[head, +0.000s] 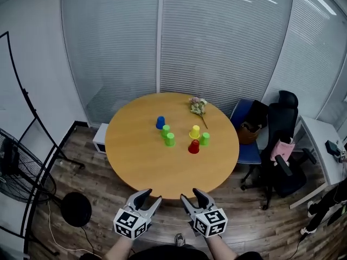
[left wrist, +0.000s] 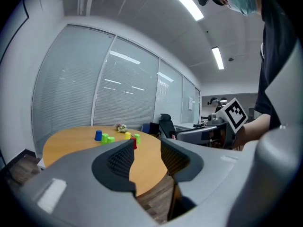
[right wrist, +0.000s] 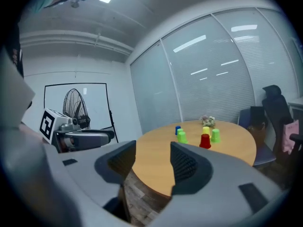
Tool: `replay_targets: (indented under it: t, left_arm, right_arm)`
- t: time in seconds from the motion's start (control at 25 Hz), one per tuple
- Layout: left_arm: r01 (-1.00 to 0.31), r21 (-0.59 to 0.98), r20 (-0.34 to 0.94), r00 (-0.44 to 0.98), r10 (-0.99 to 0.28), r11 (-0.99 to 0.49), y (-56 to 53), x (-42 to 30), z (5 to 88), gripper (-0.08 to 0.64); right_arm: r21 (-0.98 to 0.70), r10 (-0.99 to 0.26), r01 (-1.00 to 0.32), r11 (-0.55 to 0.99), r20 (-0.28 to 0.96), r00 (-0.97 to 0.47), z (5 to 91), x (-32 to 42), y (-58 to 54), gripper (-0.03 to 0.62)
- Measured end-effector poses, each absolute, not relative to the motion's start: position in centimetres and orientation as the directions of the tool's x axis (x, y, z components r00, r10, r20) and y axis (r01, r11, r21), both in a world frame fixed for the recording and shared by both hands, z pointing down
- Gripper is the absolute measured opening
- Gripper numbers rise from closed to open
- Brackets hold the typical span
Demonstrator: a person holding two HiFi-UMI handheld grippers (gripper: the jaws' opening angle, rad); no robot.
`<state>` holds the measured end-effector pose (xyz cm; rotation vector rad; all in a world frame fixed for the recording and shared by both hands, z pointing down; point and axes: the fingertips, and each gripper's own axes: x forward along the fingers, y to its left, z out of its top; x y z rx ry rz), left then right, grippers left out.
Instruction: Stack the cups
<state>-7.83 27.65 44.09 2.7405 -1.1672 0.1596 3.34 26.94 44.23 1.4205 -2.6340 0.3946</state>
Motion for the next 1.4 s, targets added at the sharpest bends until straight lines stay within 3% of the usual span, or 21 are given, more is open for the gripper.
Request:
replay_targets:
  t: [0.64,1.4]
  left_arm:
    - [-0.84,0.13,0.206,0.542,-0.815,-0.526,19.1,-4.9,46.7,0.17]
    - [-0.702,0.169,0.296,0.706,-0.643,-0.692,-0.5,-6.9,50.2,0.228]
  right_arm:
    - [-0.198,-0.716,-0.764,0.615,0.267,-0.645,46.9,7.1,17.5,0.196]
    - [-0.22,-0.819,-0.877,0.427,0.318,-0.478,48.9,3.9,2.7,0.196]
